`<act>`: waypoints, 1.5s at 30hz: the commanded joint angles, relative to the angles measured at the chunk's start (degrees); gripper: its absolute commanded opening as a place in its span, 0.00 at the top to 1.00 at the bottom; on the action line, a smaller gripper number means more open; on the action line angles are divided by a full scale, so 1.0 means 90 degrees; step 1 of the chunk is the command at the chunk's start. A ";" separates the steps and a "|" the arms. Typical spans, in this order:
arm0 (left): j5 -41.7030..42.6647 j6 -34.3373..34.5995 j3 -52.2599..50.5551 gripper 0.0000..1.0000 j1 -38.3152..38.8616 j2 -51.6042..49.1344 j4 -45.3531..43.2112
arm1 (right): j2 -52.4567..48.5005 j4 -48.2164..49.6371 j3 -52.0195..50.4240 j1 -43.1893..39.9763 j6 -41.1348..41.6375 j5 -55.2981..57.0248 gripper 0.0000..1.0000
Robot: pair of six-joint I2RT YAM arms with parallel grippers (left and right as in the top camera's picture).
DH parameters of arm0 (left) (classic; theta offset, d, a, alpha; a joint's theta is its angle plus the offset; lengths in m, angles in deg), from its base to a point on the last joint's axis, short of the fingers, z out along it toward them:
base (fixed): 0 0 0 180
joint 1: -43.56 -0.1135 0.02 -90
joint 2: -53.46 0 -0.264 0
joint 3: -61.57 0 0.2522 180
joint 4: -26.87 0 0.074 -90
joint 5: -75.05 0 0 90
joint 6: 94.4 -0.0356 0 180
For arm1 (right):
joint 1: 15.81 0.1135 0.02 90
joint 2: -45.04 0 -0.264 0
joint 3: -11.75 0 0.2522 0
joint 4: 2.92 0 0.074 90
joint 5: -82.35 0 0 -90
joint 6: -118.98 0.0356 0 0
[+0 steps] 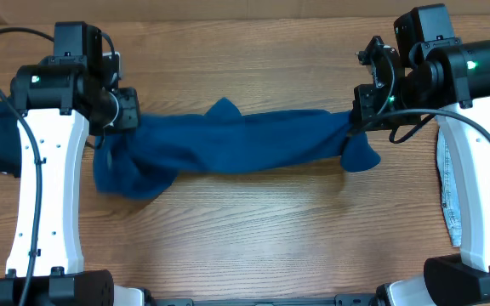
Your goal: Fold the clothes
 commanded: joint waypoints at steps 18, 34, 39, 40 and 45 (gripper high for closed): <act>0.1659 -0.1103 0.0100 0.36 0.0498 -0.2822 -0.1909 | 0.0083 0.0000 -0.0017 0.0019 0.0172 0.0335 0.18; 0.1265 -0.1200 0.1911 0.96 0.0699 -0.2997 -0.1472 | 0.0024 0.0692 -0.0036 0.0019 0.0245 0.0335 0.23; 0.0682 -0.1200 0.2715 0.96 0.0699 -0.2414 -0.1030 | -0.0593 0.0731 -0.0092 0.0019 0.0340 0.0340 0.23; 0.0491 -0.1197 0.2720 0.96 0.0699 -0.2307 -0.1010 | -0.0729 0.0748 -0.0136 0.0015 0.0342 0.0340 0.23; -0.0386 -0.1015 0.2720 0.96 0.0697 -0.2130 -0.0682 | -0.1588 0.1311 -0.0852 -0.0364 0.0656 0.0415 0.24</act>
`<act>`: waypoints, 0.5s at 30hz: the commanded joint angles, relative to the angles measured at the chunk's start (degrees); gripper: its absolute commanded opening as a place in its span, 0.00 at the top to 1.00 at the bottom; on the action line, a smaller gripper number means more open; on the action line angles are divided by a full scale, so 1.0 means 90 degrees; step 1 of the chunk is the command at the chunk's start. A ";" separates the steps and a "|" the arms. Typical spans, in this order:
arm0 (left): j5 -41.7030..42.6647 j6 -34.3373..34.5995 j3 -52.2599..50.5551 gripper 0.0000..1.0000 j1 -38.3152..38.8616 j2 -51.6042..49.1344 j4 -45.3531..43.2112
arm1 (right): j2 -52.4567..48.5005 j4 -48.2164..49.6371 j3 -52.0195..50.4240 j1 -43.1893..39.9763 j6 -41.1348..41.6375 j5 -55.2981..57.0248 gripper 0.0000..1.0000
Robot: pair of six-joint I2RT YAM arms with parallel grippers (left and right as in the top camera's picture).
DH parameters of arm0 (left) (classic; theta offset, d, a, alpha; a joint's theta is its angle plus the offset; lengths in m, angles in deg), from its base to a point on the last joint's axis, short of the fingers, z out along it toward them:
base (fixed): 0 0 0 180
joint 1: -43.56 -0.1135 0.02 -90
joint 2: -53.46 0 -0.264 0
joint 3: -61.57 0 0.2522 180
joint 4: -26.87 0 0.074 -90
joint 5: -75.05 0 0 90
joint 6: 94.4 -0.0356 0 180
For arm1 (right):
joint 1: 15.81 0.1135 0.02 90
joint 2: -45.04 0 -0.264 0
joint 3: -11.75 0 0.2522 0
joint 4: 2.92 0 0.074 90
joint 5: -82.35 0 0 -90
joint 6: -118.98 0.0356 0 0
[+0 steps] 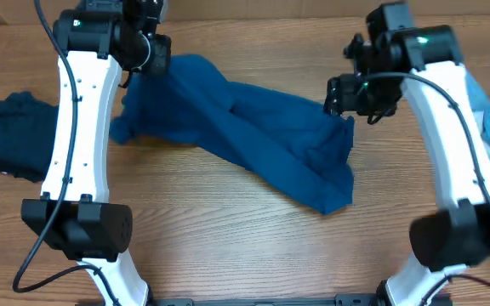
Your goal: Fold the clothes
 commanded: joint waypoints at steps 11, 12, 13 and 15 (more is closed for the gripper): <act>-0.0869 0.0546 0.0073 0.96 0.0012 0.0087 0.0131 | -0.0862 0.1557 -0.1955 -0.0850 0.0255 -0.0733 0.24; -0.0869 0.0542 0.0073 0.96 0.0012 0.0087 0.0136 | -0.0865 0.1683 -0.2120 -0.0804 0.0253 -0.0772 0.24; -0.0869 0.0542 0.0073 0.95 0.0012 0.0087 0.0163 | -0.0862 0.1719 -0.2261 -0.0767 0.0165 -0.0884 0.24; -0.0872 0.0542 0.0073 0.95 0.0012 0.0087 0.0221 | -0.0862 0.1637 -0.2548 -0.0692 -0.0262 -0.1214 0.25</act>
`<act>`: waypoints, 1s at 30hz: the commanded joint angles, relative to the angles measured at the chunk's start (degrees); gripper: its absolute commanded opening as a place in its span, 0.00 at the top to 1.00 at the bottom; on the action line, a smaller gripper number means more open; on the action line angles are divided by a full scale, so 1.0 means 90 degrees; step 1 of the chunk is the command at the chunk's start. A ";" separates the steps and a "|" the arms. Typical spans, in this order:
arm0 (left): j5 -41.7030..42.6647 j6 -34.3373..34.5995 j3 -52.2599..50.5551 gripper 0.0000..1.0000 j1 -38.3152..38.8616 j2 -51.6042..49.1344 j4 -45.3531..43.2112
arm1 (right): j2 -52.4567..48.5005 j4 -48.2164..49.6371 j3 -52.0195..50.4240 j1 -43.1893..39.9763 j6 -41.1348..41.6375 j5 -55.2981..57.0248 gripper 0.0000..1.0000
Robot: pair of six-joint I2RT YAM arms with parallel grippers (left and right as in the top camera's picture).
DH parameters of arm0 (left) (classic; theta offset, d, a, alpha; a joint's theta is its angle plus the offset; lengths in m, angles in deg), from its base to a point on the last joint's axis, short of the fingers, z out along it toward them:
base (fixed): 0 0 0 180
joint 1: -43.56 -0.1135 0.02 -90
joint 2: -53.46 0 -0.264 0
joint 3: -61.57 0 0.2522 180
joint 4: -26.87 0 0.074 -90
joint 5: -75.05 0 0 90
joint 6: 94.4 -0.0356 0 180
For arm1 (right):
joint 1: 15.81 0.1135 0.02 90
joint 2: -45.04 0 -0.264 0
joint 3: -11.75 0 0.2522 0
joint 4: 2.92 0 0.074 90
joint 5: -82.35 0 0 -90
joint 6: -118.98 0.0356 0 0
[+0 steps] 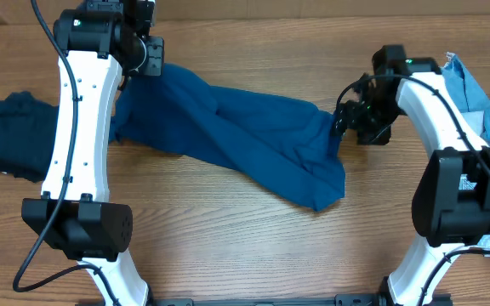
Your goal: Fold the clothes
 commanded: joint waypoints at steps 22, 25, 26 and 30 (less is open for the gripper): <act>-0.0338 0.0192 0.0075 0.92 -0.0126 0.0090 -0.0321 | 0.0656 -0.1358 -0.1134 0.0277 0.0430 -0.0408 0.32; -0.0333 0.0194 0.0075 0.92 -0.0126 0.0090 -0.0333 | 0.0656 -0.1217 -0.1348 0.0437 0.0296 -0.0651 0.34; -0.0294 0.0192 0.0075 0.92 -0.0126 0.0090 -0.0330 | 0.0656 -0.1168 -0.1428 0.0532 0.0272 -0.0738 0.34; -0.0287 0.0194 0.0075 0.91 -0.0126 0.0090 -0.0325 | 0.0656 -0.0959 -0.1547 0.0838 0.0304 -0.0765 0.39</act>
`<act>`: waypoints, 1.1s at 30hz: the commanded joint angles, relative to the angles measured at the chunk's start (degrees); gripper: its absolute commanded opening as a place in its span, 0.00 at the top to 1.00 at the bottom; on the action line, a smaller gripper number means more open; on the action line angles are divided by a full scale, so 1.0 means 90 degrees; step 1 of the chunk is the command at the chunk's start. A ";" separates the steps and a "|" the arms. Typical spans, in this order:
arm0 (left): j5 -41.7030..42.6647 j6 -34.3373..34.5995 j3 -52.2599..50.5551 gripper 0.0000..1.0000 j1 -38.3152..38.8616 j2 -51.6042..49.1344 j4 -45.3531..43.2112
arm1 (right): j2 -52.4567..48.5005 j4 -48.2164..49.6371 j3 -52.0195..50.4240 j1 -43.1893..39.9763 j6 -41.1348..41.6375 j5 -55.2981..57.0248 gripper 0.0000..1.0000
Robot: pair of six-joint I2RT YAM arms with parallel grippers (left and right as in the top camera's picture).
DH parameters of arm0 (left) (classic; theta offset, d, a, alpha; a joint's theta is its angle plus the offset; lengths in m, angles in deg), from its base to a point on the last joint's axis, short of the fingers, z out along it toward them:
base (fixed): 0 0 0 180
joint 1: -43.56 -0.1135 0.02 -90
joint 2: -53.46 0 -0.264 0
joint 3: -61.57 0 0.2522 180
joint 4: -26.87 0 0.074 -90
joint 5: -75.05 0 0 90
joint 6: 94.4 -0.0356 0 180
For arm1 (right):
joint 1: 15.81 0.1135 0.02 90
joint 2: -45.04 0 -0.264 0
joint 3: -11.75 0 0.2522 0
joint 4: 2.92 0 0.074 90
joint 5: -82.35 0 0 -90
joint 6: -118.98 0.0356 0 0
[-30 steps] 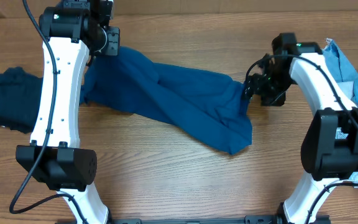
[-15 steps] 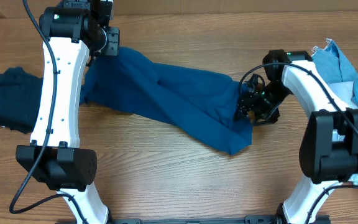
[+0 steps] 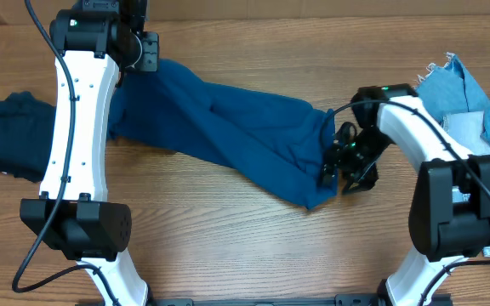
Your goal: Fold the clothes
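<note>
A dark blue garment (image 3: 236, 132) lies bunched in a long band across the table, from far left down to near centre-right. My left gripper (image 3: 149, 59) is at its far left end and seems shut on the cloth there. At the near right end of the cloth sits my right gripper (image 3: 334, 170), pressed against the garment's edge; its jaws are hidden by the wrist and the cloth.
A folded dark garment (image 3: 7, 136) sits at the left edge of the table. A pile of light blue denim and other clothes (image 3: 475, 102) lies at the right edge. The wooden table (image 3: 228, 246) shows bare along the front.
My right gripper has moved nearer and slightly left, from the garment's right edge down to its lower right corner. The cloth's right end has been drawn in. The left gripper has hardly moved.
First both grippers held the garment stretched level across the table's middle. Then the left end was at the far left and the cloth hung slanting. Later it lay on the table, and my right gripper has come down to its near right corner.
</note>
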 commanded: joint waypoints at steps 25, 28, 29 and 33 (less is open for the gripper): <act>0.0087 0.0075 0.0525 0.96 -0.0039 0.0566 -0.0134 | 0.1438 0.0651 0.3303 -0.1127 0.0976 0.2871 0.96; 0.0109 0.0075 0.0911 0.96 -0.0036 0.0877 -0.0126 | 0.1477 0.0945 0.4155 -0.1219 -0.0369 0.1853 0.96; 0.0109 0.0075 0.0959 0.96 -0.0036 0.1010 -0.0129 | 0.1481 0.0988 0.4369 -0.1219 -0.0843 0.1430 0.96; 0.0073 0.0056 0.0967 0.96 -0.0036 0.1379 -0.0046 | 0.1518 0.0903 0.4772 -0.1219 -0.0566 0.1683 0.96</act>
